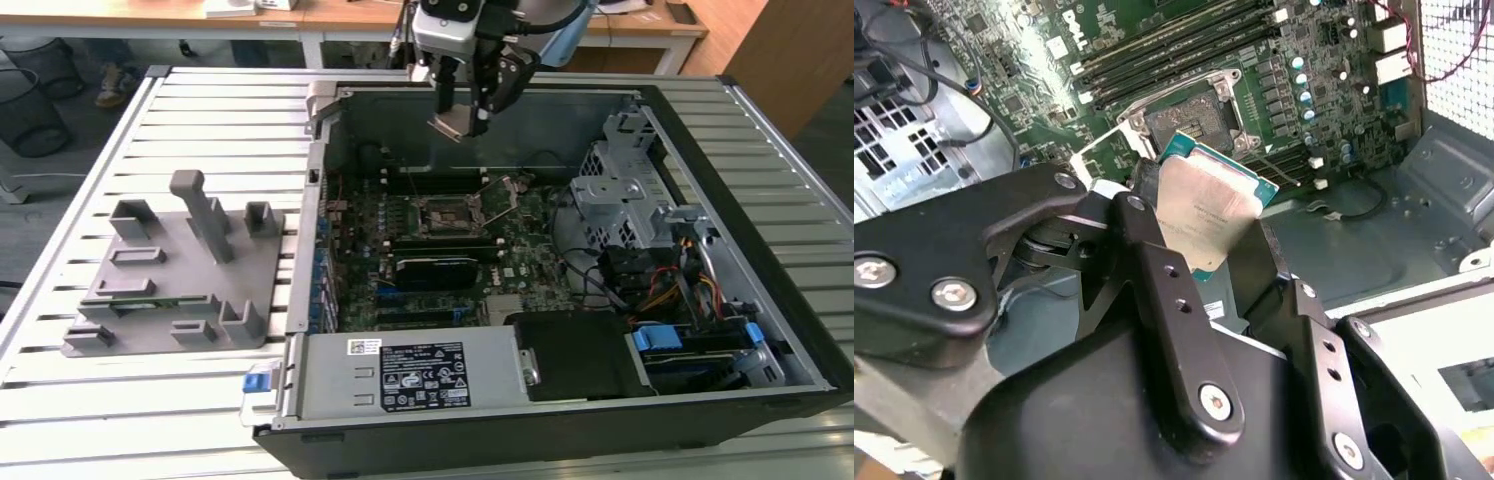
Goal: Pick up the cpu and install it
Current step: 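Place the cpu into insertion slot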
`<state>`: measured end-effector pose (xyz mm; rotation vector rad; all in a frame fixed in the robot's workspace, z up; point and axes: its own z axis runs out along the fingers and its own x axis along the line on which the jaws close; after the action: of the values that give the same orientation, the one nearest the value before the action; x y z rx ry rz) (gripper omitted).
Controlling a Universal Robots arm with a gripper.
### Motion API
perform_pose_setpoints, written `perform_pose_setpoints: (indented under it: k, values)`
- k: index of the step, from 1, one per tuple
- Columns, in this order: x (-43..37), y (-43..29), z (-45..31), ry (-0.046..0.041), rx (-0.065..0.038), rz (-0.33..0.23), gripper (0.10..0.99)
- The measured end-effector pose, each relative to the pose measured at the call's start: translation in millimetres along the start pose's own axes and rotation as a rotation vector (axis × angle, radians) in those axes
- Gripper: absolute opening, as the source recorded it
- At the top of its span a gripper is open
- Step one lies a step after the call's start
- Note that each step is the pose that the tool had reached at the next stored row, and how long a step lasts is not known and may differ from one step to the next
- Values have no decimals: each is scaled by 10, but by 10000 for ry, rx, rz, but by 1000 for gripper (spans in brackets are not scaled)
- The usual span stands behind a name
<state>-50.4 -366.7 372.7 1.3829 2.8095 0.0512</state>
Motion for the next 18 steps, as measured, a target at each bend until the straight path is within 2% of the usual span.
perform_pose_setpoints:
  k: [18]
  values:
    - [0,-1,14,-57,-10,1687,525]
